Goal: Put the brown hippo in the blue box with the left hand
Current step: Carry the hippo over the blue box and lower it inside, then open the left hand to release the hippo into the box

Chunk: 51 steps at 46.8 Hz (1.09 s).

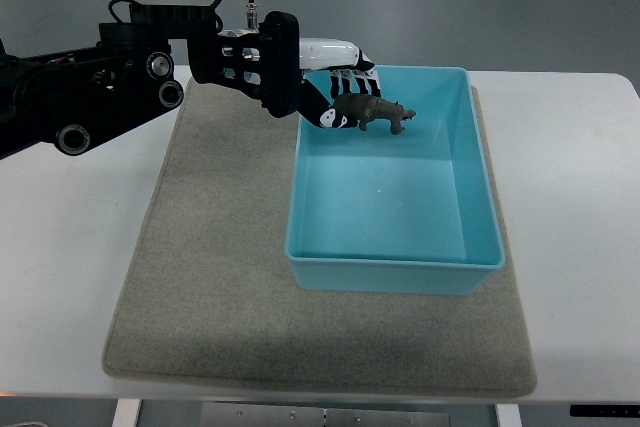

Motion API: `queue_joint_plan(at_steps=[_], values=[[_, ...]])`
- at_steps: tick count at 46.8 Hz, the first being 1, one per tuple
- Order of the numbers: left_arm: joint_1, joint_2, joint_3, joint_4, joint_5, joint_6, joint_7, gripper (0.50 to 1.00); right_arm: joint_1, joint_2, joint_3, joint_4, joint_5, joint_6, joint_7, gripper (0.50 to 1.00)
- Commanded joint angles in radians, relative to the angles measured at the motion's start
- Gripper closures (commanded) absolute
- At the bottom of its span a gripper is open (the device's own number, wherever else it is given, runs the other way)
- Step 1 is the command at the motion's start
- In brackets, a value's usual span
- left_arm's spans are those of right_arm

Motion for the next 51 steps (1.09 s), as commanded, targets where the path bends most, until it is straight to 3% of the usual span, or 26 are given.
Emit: queue_joint_plan(at_steps=[1, 19, 20, 23, 25, 26, 30, 36, 51], values=[[0.013, -0.028, 0.003, 0.019, 0.016, 0.002, 0.004, 1.0, 0.0, 0.0, 0.0, 0.0, 0.0, 0.0, 0.0, 0.564], [0.06, -0.054, 0.0, 0.018, 0.047, 0.024, 0.004, 1.0, 0.0, 0.0, 0.0, 0.0, 0.0, 0.0, 0.0, 0.564], [0.06, -0.054, 0.0, 0.018, 0.047, 0.03, 0.004, 0.984, 0.0, 0.0, 0.0, 0.0, 0.0, 0.0, 0.0, 0.564], [0.062, -0.054, 0.0, 0.018, 0.036, 0.042, 0.004, 0.736, 0.0, 0.0, 0.0, 0.0, 0.0, 0.0, 0.0, 0.564], [0.062, -0.052, -0.001, 0.016, 0.026, 0.047, 0.002, 0.605, 0.0, 0.0, 0.0, 0.0, 0.0, 0.0, 0.0, 0.564], [0.064, -0.052, -0.001, 0.015, 0.026, 0.05, 0.002, 0.566, 0.0, 0.0, 0.0, 0.0, 0.0, 0.0, 0.0, 0.564], [0.065, -0.052, -0.004, 0.008, 0.018, 0.058, -0.002, 0.506, 0.0, 0.0, 0.0, 0.0, 0.0, 0.0, 0.0, 0.564], [0.064, -0.037, -0.015, 0.002, -0.049, 0.061, -0.006, 0.504, 0.0, 0.0, 0.0, 0.0, 0.0, 0.0, 0.0, 0.564], [0.062, 0.098, -0.058, -0.001, -0.494, 0.044, -0.01, 0.504, 0.0, 0.0, 0.0, 0.0, 0.0, 0.0, 0.0, 0.564]])
